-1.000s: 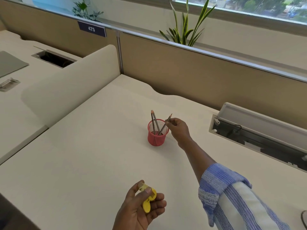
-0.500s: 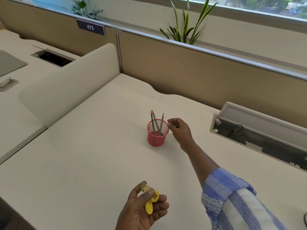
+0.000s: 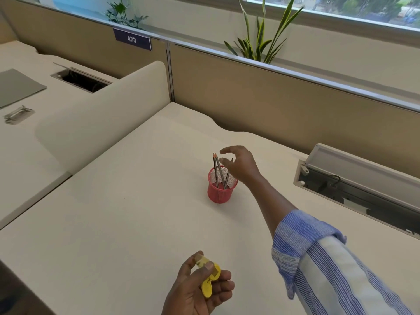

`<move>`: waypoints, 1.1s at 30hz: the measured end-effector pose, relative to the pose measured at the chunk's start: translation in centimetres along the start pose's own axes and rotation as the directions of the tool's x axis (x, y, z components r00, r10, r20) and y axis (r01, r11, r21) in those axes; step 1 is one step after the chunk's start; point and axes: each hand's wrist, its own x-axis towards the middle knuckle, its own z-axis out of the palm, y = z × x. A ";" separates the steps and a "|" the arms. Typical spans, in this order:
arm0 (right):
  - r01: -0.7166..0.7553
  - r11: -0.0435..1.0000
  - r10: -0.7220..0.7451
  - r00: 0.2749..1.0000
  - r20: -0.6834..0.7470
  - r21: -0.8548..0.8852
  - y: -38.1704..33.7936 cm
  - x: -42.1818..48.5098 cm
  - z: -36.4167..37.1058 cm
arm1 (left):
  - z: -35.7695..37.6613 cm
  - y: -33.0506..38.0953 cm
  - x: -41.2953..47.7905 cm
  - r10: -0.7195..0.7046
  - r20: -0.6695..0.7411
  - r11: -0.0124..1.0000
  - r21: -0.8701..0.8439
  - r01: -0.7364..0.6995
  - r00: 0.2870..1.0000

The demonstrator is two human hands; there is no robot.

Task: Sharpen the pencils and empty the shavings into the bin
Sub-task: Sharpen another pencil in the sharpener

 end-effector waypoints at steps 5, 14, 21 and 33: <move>-0.061 0.983 0.085 0.987 0.134 -0.174 -0.8 0.7 0.6 | -0.1 0.2 -0.4 0.011 0.020 1.000 -0.020 -0.010 1.000; -0.005 0.997 0.006 1.000 -0.021 0.080 -0.9 0.3 -0.1 | 0.7 -0.1 -0.9 0.045 -0.015 0.999 -0.016 -0.045 0.999; 0.067 0.918 -0.028 0.994 -0.105 0.392 -2.3 -1.5 -4.9 | 1.9 -0.6 -1.5 0.081 -0.018 0.997 0.003 -0.081 0.997; 0.220 0.762 -0.162 0.975 -0.150 0.609 -4.5 -16.3 -17.4 | 5.8 -2.6 -3.2 0.167 0.017 0.983 0.074 -0.168 0.986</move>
